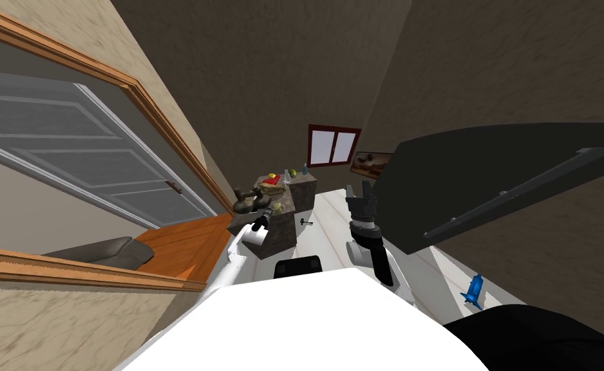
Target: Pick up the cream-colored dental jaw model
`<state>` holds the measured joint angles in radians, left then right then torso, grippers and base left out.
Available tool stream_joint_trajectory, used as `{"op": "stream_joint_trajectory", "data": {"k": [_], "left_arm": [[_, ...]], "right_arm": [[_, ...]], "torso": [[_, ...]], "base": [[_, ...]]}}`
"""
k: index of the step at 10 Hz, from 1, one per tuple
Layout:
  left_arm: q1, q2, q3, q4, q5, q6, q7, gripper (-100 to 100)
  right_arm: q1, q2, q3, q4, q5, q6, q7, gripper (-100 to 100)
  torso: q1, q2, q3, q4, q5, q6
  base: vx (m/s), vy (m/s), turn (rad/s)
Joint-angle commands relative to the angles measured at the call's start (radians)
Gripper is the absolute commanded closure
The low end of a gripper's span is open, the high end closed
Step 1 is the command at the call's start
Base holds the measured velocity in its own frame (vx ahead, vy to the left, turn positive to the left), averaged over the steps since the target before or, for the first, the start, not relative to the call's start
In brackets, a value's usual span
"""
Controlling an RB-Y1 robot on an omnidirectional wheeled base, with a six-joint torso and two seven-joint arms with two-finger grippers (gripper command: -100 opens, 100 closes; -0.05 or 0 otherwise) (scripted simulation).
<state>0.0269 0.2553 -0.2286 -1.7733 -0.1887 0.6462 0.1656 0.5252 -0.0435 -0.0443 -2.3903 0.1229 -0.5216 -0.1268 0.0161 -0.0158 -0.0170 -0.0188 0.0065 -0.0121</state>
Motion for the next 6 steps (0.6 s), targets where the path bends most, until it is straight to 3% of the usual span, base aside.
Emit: {"op": "stream_joint_trajectory", "data": {"k": [1,3,5,6], "left_arm": [[0.05,0.003,-0.017,-0.05,-0.006,0.031,0.016,100],[0.05,0.003,-0.017,-0.107,-0.006,0.031,0.016,100],[0.048,0.003,-0.017,-0.105,-0.005,0.034,0.016,100],[0.048,0.002,-0.017,-0.108,-0.006,0.035,0.016,0]], "right_arm": [[0.0,0.0,0.0,0.0,0.0,0.0,0.0,0],[0.0,0.0,0.0,0.0,0.0,0.0,0.0,0],[0.0,0.0,0.0,0.0,0.0,0.0,0.0,0],[0.0,0.0,0.0,0.0,0.0,0.0,0.0,0]], "torso": [[0.0,0.0,0.0,0.0,0.0,0.0],[0.0,0.0,0.0,0.001,0.0,0.0],[-0.001,0.003,0.002,0.002,-0.001,0.001],[-0.001,0.003,0.002,0.002,-0.001,0.001]], "base": [[0.074,0.0,0.014],[0.016,-0.001,0.002],[0.0,0.0,0.0],[0.0,0.0,0.0]]}}
